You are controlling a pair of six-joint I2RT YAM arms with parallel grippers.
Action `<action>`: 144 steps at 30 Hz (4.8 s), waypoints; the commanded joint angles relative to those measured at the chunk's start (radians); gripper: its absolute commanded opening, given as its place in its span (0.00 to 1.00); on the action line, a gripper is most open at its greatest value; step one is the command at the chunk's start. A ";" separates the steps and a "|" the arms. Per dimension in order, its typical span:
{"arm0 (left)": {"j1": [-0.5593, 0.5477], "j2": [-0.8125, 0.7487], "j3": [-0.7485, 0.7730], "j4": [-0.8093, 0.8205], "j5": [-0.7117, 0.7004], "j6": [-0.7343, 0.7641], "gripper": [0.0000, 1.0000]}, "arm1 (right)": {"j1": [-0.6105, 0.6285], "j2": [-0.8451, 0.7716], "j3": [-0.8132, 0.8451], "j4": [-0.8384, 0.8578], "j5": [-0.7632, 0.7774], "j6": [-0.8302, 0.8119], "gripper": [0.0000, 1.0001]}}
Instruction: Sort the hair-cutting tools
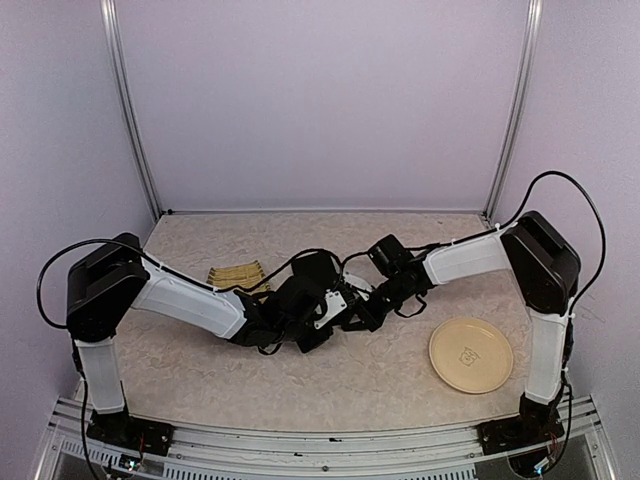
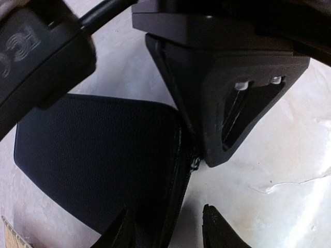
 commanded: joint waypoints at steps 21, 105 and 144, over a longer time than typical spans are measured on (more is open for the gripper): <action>-0.083 0.155 0.101 0.071 -0.292 0.191 0.00 | 0.007 0.023 0.009 -0.036 -0.019 0.002 0.00; -0.130 0.230 0.155 0.240 -0.435 0.292 0.00 | -0.097 -0.039 0.025 -0.136 -0.080 -0.222 0.00; -0.265 -0.076 -0.207 0.052 -0.267 0.013 0.00 | -0.241 0.092 0.178 -0.171 0.128 -0.408 0.00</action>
